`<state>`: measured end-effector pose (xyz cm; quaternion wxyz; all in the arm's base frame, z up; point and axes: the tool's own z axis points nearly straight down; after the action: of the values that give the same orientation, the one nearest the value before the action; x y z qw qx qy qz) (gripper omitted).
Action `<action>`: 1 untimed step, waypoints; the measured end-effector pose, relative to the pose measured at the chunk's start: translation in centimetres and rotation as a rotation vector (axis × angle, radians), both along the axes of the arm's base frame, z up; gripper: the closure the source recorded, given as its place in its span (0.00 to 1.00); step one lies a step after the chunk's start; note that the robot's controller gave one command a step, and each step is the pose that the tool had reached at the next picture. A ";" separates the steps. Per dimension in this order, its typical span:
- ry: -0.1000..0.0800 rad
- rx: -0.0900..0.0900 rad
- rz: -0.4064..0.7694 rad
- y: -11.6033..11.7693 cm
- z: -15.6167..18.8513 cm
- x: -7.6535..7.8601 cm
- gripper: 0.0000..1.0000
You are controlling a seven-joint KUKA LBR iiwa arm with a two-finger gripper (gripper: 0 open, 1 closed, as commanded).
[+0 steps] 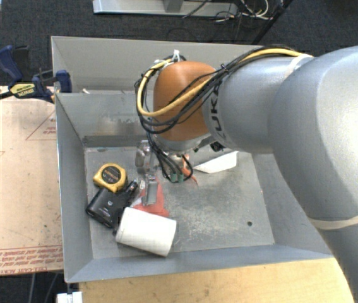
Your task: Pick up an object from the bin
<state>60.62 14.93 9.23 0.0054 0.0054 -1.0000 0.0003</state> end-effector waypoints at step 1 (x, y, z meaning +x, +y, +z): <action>-0.007 0.004 0.143 0.9 0.8 -3.3 0.00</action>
Offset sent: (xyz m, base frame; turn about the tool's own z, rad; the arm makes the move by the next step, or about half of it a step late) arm -0.0638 -0.0460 -0.0223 -0.4786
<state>57.34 15.80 10.03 0.0017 0.0767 -0.9971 -0.0011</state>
